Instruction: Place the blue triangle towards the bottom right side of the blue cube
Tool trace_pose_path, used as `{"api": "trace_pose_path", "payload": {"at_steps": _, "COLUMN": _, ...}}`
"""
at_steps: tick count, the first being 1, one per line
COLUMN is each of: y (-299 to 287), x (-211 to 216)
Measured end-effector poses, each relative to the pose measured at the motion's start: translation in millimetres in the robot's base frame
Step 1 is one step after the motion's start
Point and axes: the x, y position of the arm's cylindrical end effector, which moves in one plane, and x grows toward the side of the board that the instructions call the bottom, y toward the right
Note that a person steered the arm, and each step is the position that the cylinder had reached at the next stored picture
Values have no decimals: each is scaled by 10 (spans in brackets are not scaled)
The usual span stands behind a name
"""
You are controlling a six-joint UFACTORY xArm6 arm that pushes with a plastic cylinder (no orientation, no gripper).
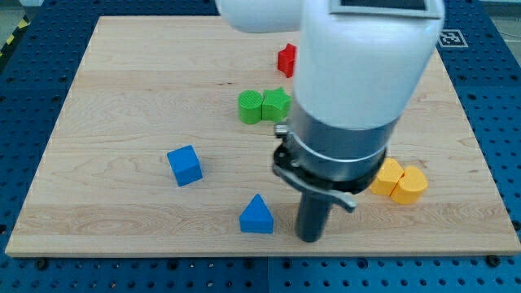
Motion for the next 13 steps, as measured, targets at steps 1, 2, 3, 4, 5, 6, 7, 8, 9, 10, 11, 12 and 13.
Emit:
{"api": "trace_pose_path", "payload": {"at_steps": 1, "y": -572, "x": -63}}
{"api": "trace_pose_path", "payload": {"at_steps": 2, "y": -1178, "x": -228}}
{"api": "trace_pose_path", "payload": {"at_steps": 3, "y": -1512, "x": -519}}
{"api": "trace_pose_path", "payload": {"at_steps": 4, "y": -1667, "x": -688}}
{"api": "trace_pose_path", "payload": {"at_steps": 5, "y": -1674, "x": -543}}
{"api": "trace_pose_path", "payload": {"at_steps": 6, "y": -1699, "x": -237}}
{"api": "trace_pose_path", "payload": {"at_steps": 7, "y": -2177, "x": -281}}
{"api": "trace_pose_path", "payload": {"at_steps": 8, "y": -2527, "x": -576}}
{"api": "trace_pose_path", "payload": {"at_steps": 9, "y": -2534, "x": -803}}
{"api": "trace_pose_path", "payload": {"at_steps": 10, "y": -2534, "x": -953}}
{"api": "trace_pose_path", "payload": {"at_steps": 11, "y": -2516, "x": -998}}
{"api": "trace_pose_path", "payload": {"at_steps": 12, "y": -2493, "x": -1014}}
{"api": "trace_pose_path", "payload": {"at_steps": 13, "y": -2594, "x": -1031}}
